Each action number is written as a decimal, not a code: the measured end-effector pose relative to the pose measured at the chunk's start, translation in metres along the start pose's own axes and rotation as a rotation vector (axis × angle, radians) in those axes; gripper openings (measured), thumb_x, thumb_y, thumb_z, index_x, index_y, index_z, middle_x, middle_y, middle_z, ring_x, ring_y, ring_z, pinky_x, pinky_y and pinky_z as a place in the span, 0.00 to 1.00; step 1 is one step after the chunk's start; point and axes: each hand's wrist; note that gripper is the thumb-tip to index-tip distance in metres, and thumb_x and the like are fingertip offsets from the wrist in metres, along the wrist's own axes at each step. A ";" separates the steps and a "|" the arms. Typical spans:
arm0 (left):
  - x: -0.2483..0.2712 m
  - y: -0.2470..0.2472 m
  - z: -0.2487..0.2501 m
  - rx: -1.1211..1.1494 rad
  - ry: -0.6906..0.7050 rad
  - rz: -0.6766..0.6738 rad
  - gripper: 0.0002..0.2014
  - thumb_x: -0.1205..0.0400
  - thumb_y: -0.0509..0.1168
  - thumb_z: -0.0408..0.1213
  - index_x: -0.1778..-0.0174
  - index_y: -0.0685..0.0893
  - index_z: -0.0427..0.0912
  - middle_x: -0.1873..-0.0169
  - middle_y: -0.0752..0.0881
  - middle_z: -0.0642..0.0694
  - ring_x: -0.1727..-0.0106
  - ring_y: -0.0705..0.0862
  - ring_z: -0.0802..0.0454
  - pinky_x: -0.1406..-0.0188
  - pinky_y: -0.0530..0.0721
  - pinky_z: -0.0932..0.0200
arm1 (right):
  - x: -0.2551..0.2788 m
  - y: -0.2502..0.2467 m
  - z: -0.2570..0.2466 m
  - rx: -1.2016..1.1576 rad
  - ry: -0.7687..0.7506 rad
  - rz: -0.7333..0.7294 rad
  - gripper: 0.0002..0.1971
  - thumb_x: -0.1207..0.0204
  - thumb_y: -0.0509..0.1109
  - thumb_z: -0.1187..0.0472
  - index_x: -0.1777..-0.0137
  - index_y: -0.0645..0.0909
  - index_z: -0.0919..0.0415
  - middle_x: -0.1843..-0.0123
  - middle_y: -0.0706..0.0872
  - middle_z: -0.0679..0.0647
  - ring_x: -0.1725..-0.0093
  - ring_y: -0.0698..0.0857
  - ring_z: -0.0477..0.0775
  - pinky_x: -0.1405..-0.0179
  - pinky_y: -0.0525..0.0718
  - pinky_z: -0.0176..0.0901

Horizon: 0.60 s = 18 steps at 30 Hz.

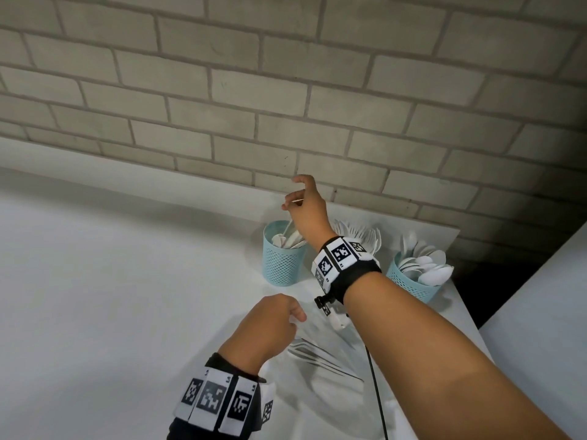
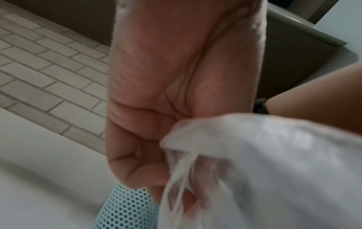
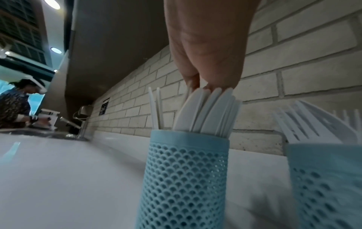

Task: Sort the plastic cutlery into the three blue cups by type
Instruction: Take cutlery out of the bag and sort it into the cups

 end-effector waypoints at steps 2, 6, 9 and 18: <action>0.000 -0.001 0.000 0.008 -0.003 -0.004 0.13 0.19 0.61 0.30 0.48 0.85 0.51 0.39 0.83 0.51 0.40 0.81 0.53 0.40 0.78 0.62 | 0.005 0.000 0.000 0.166 -0.085 -0.079 0.22 0.20 0.60 0.70 0.28 0.71 0.54 0.46 0.83 0.55 0.47 0.83 0.52 0.48 0.78 0.34; 0.001 -0.004 0.002 -0.007 -0.032 -0.023 0.18 0.20 0.56 0.25 0.49 0.87 0.49 0.40 0.82 0.48 0.43 0.82 0.53 0.45 0.78 0.64 | 0.015 0.000 -0.002 0.533 -0.146 -0.345 0.16 0.15 0.57 0.61 0.32 0.79 0.58 0.32 0.82 0.56 0.33 0.80 0.56 0.35 0.74 0.43; 0.002 -0.006 0.004 -0.034 -0.052 -0.032 0.19 0.19 0.54 0.25 0.46 0.86 0.47 0.37 0.80 0.48 0.41 0.81 0.51 0.42 0.78 0.63 | 0.019 -0.011 -0.017 0.417 -0.190 -0.206 0.14 0.16 0.59 0.64 0.36 0.82 0.61 0.34 0.84 0.56 0.35 0.81 0.54 0.38 0.73 0.36; 0.010 -0.009 0.005 -0.024 0.018 -0.054 0.21 0.20 0.66 0.35 0.30 0.75 0.46 0.31 0.75 0.52 0.31 0.74 0.54 0.36 0.71 0.65 | 0.077 -0.084 -0.084 0.561 0.186 -0.741 0.11 0.18 0.60 0.65 0.60 0.80 0.56 0.58 0.87 0.51 0.61 0.86 0.45 0.61 0.81 0.35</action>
Point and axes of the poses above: each hand's wrist, its own x-axis away from the middle knuckle, its own y-axis out of the palm, z = x × y
